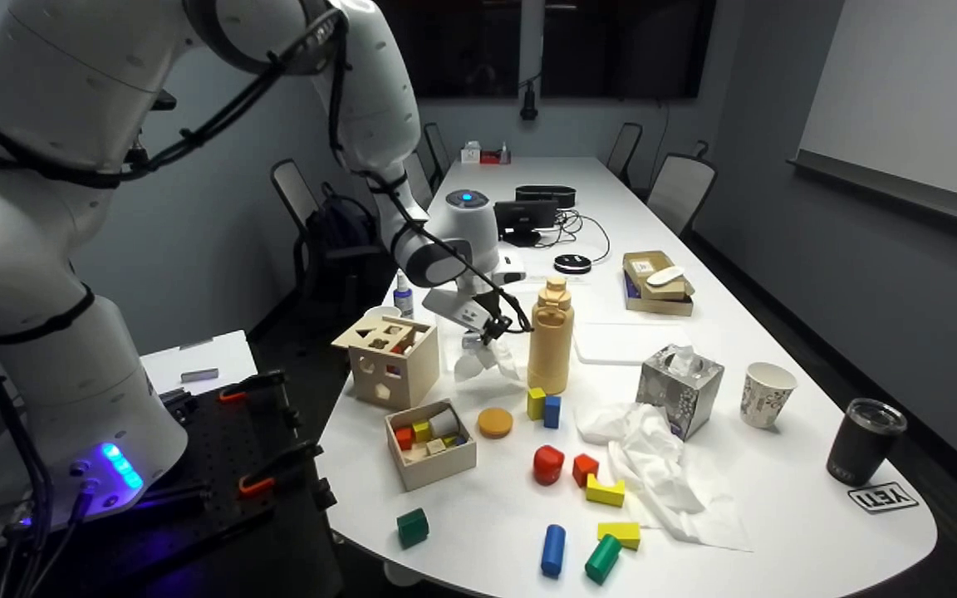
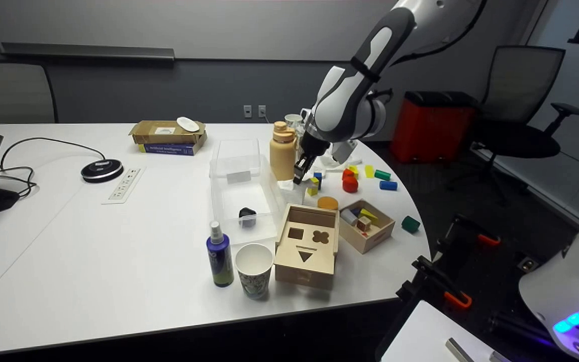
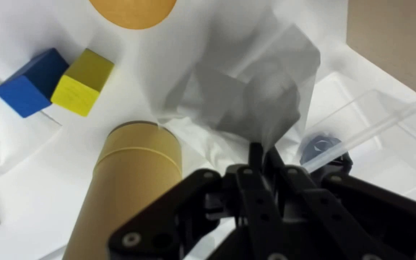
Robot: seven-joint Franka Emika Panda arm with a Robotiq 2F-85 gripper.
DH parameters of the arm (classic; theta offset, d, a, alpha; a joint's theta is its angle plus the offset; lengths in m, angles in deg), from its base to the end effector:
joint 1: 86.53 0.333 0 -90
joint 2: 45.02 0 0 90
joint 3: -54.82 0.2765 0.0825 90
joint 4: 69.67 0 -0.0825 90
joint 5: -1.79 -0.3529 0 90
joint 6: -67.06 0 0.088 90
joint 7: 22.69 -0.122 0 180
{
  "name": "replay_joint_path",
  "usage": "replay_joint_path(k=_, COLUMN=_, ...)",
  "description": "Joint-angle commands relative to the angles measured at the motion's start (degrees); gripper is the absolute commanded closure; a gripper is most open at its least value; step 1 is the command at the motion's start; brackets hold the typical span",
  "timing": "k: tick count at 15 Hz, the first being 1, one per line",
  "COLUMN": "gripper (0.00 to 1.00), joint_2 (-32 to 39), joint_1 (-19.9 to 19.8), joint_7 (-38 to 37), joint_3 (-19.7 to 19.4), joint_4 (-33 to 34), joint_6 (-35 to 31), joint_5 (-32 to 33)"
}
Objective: Use the left paper towel to wipe the table
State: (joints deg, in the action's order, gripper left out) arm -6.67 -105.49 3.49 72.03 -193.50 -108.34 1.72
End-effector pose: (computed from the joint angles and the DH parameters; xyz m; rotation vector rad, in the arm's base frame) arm 0.5432 -0.0078 0.1052 -2.9578 -0.5071 -0.4425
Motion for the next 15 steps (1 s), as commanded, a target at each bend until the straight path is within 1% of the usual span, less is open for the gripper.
replay_joint_path(k=1, gripper=0.99, joint_2=-14.3, joint_1=3.22, joint_7=-7.25, joint_3=-2.35, joint_4=-10.94, joint_6=0.96, joint_5=0.45)
replay_joint_path(k=3, gripper=0.99, joint_2=-20.6, joint_1=6.94, joint_7=-11.57, joint_3=-6.42, joint_4=-14.61, joint_6=2.63, joint_5=0.34)
replay_joint_path(k=4, gripper=0.99, joint_2=-23.84, joint_1=10.68, joint_7=-14.86, joint_3=-11.29, joint_4=-16.44, joint_6=3.75, joint_5=1.29)
replay_joint_path(k=5, gripper=0.99, joint_2=-27.01, joint_1=13.51, joint_7=-17.64, joint_3=-15.28, joint_4=-18.43, joint_6=4.95, joint_5=2.49)
replay_joint_path(k=6, gripper=0.99, joint_2=-30.18, joint_1=16.65, joint_7=-20.97, joint_3=-20.26, joint_4=-20.65, joint_6=6.42, joint_5=4.61)
replay_joint_path(k=7, gripper=0.99, joint_2=-32.56, joint_1=19.3, joint_7=-24.82, joint_3=-25.01, joint_4=-21.98, joint_6=8.32, joint_5=8.41)
replay_joint_path(k=8, gripper=0.99, joint_2=-34.2, joint_1=20.95, joint_7=-29.71, joint_3=-29.25, joint_4=-22.83, joint_6=9.98, joint_5=13.99)
replay_joint_path(k=9, gripper=0.99, joint_2=-35.77, joint_1=21.82, joint_7=-34.42, joint_3=-32.55, joint_4=-23.14, joint_6=12.69, joint_5=19.51)
replay_joint_path(k=10, gripper=0.99, joint_2=-37.23, joint_1=22.07, joint_7=-39.22, joint_3=-35.04, joint_4=-23.37, joint_6=15.38, joint_5=24.94)
replay_joint_path(k=11, gripper=0.99, joint_2=-37.99, joint_1=21.66, joint_7=-44.03, joint_3=-36.15, joint_4=-22.97, joint_6=18.22, joint_5=29.53)
replay_joint_path(k=12, gripper=0.99, joint_2=-39.35, joint_1=18.36, joint_7=-48.44, joint_3=-34.32, joint_4=-23.3, joint_6=20.96, joint_5=33.78)
replay_joint_path(k=13, gripper=0.99, joint_2=-39.71, joint_1=16.96, joint_7=-51.23, joint_3=-33.83, joint_4=-23.33, joint_6=22.52, joint_5=35.84)
replay_joint_path(k=15, gripper=0.99, joint_2=-38.93, joint_1=14.09, joint_7=-54.97, joint_3=-32.75, joint_4=-23.07, joint_6=23.92, joint_5=37.25)
